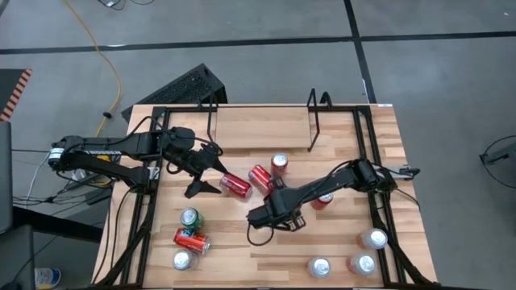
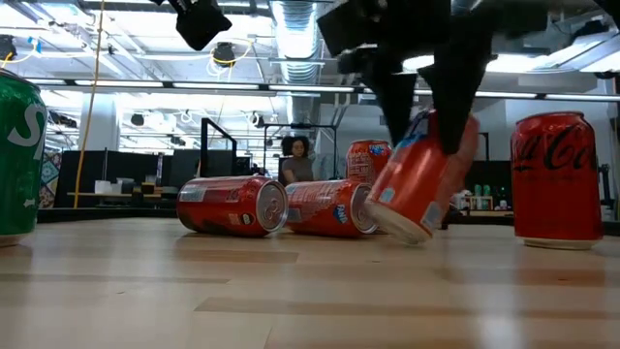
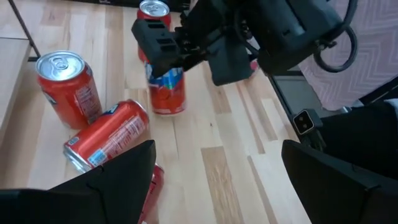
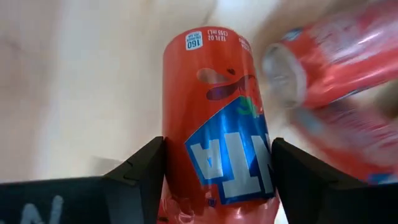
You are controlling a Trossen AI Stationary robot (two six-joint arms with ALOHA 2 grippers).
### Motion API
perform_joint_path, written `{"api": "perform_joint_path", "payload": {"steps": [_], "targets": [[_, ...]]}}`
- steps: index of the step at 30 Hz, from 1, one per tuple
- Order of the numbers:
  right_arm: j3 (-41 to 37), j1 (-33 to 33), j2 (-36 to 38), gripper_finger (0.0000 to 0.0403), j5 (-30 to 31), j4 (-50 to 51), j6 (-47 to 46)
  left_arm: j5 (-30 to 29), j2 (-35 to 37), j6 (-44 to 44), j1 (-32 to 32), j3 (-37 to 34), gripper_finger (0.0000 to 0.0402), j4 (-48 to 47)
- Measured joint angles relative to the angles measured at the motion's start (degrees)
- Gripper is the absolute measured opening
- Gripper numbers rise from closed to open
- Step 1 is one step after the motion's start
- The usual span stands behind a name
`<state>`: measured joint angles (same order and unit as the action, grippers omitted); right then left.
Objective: Place canned beverage on shelf
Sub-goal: Put the red soda can on the shelf
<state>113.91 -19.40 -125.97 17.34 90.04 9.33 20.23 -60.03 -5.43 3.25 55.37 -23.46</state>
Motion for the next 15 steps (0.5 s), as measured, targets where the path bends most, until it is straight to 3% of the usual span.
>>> {"api": "perform_joint_path", "payload": {"steps": [7,15], "targets": [[0.0,-3.7,0.0,0.024,15.2,-0.1,25.4,0.0,0.0,-0.9,0.0,0.0,0.0334,-0.1],[-1.3,-6.5,0.2,0.024,16.0,-0.8,41.2,0.0,0.0,-1.3,0.0,0.0,0.0334,-0.1]]}}
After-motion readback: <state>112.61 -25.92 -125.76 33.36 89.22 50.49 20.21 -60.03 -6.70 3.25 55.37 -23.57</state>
